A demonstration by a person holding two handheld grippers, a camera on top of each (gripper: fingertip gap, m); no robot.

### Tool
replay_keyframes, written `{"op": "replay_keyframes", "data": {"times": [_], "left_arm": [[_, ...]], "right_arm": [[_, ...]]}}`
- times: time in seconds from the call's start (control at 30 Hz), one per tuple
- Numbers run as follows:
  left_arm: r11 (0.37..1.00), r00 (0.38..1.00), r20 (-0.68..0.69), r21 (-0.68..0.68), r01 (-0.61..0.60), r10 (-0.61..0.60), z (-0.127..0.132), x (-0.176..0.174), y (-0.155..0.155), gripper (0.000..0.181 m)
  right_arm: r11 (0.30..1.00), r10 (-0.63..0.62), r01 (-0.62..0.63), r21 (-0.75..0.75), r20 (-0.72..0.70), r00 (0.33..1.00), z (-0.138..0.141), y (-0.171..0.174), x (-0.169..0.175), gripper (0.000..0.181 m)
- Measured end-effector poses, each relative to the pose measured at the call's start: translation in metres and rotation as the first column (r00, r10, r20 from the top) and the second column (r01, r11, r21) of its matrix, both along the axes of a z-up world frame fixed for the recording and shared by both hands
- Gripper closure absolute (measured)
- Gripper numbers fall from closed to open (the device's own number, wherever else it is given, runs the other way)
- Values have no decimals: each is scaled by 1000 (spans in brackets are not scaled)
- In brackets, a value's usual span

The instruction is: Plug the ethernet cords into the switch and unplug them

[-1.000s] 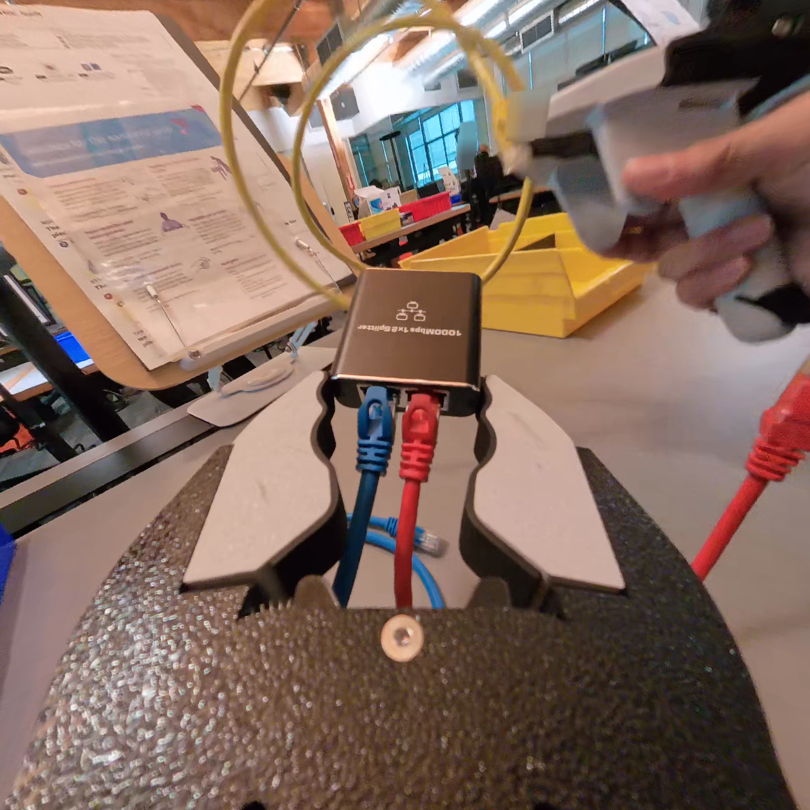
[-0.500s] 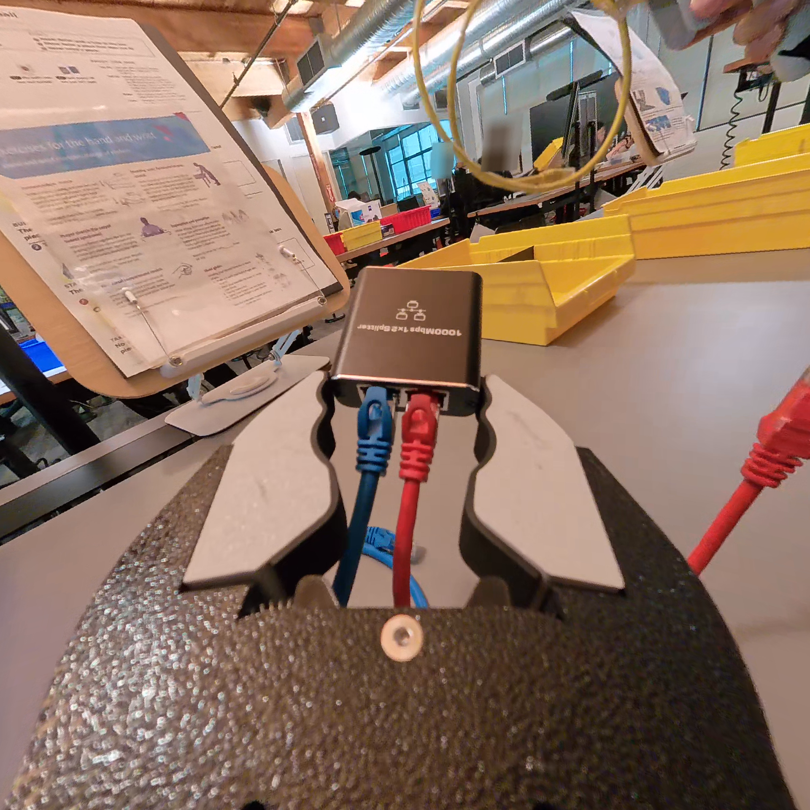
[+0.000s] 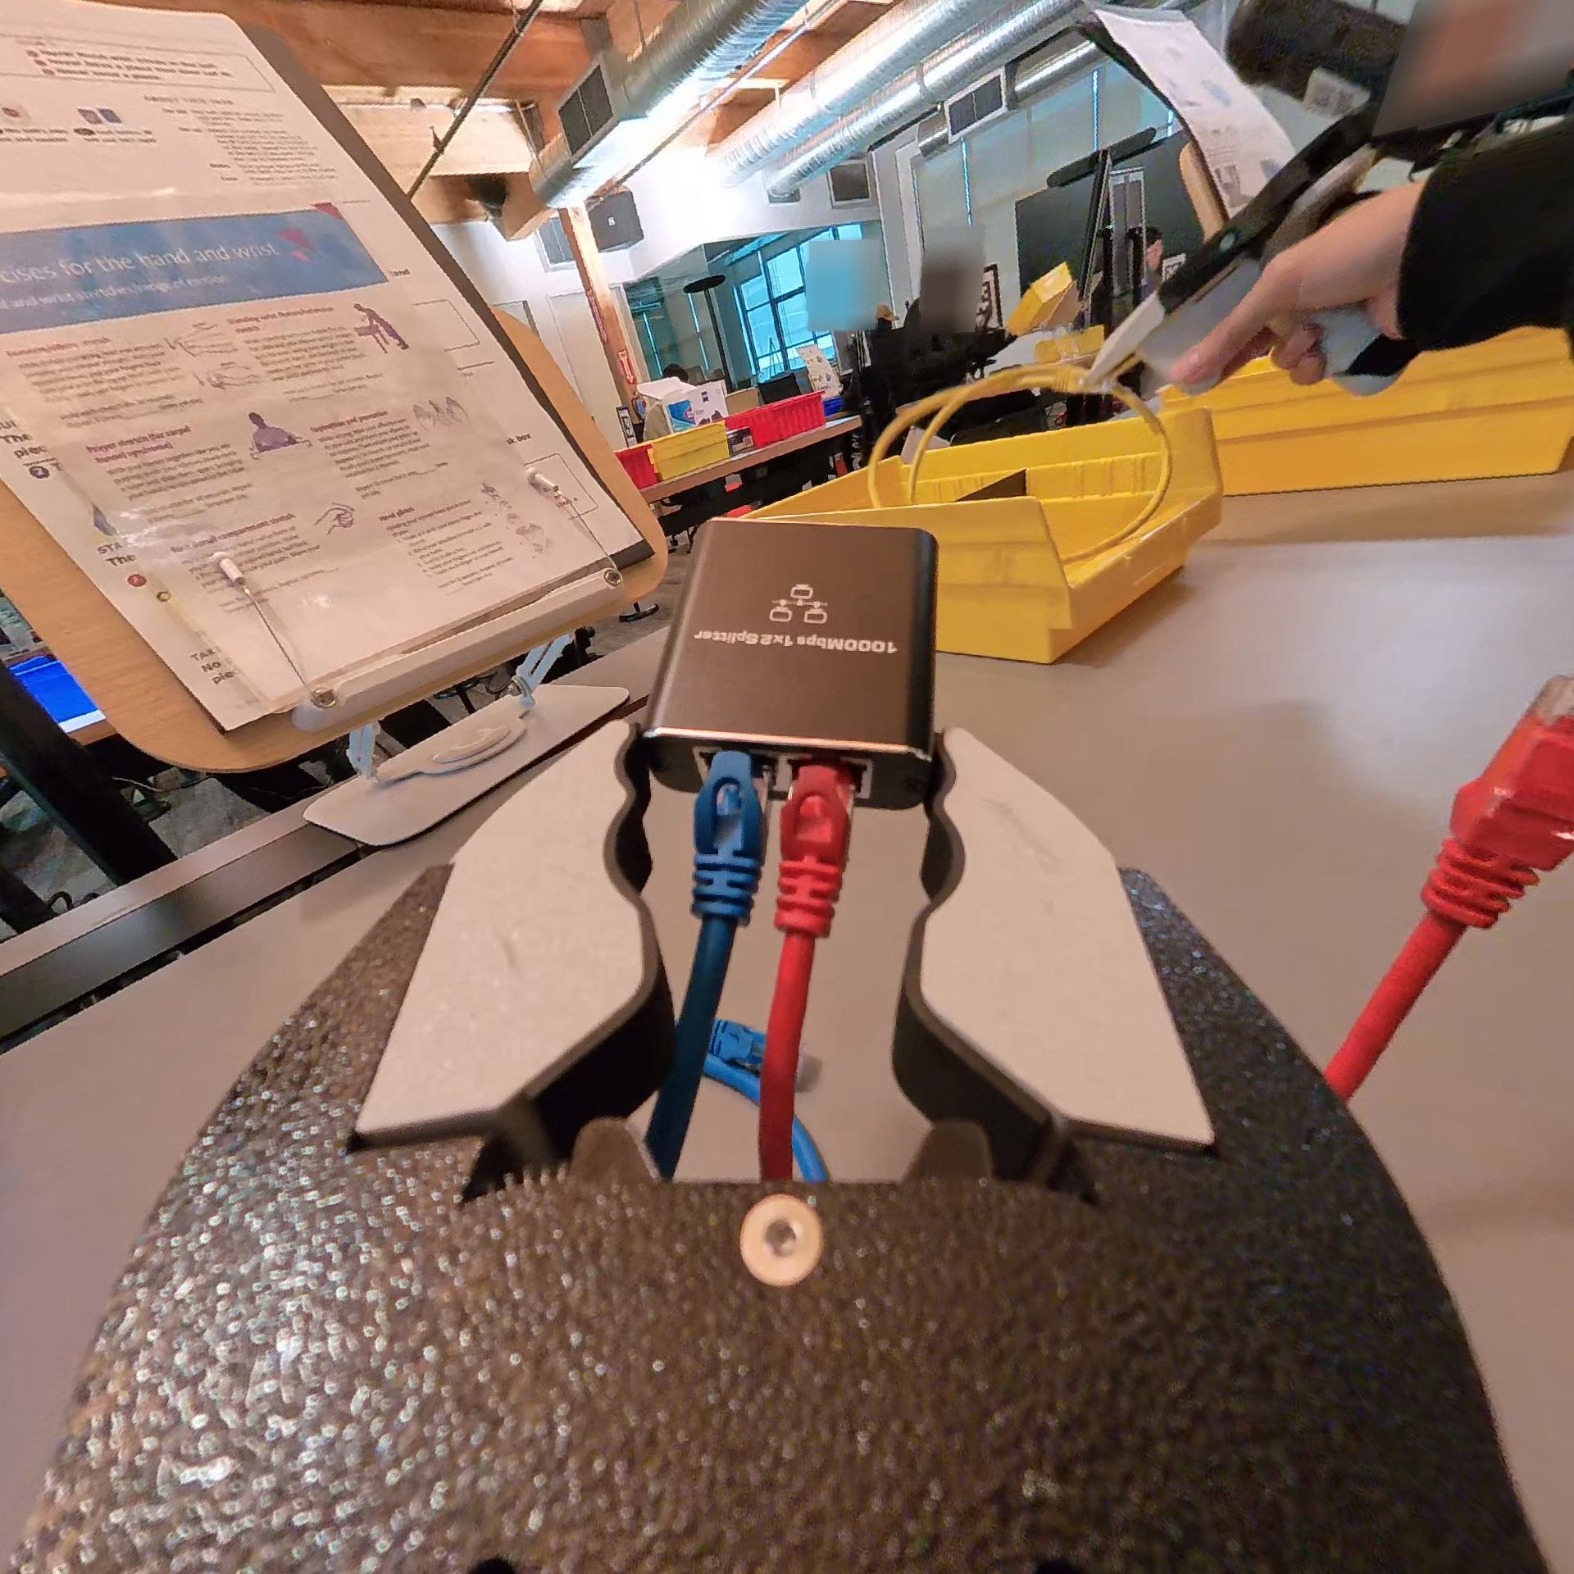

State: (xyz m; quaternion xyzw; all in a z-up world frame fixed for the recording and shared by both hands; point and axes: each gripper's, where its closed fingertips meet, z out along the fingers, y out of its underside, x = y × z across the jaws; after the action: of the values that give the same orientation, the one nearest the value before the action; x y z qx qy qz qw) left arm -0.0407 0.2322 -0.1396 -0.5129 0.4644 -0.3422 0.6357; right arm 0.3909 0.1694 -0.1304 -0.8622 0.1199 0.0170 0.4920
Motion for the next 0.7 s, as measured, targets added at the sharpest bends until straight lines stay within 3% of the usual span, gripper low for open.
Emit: {"op": "replay_keyframes", "data": {"times": [0.1,0.2,0.37,0.43,0.5,0.53,0.63,0.7], "left_arm": [[1000,1000,-3,-4,5,-5,-1,1,0,120],[1000,1000,-2,-7,7,-7,-1,0,0,120],[1000,1000,-1,-14,8,-8,-1,0,0,120],[1000,1000,-2,-17,12,-12,-1,1,0,120],[1000,1000,-2,-19,12,-12,-1,1,0,120],[1000,1000,-2,-19,14,-14,-1,1,0,120],[1000,1000,-4,-21,17,-17,-2,1,0,120],[999,1000,-8,-24,22,-22,-3,1,0,120]], "right_arm": [[994,-20,29,-108,80,997,-22,5,11,170],[983,-13,48,-176,198,980,-26,9,19,169],[947,87,87,-308,509,856,-21,8,27,170],[933,102,80,-351,471,876,-28,8,21,167],[913,83,86,-399,389,918,-36,5,16,137],[918,78,79,-389,372,925,-33,6,11,132],[948,45,72,-309,357,933,-12,9,-8,98],[969,69,-4,-247,256,964,5,13,-45,90]]}}
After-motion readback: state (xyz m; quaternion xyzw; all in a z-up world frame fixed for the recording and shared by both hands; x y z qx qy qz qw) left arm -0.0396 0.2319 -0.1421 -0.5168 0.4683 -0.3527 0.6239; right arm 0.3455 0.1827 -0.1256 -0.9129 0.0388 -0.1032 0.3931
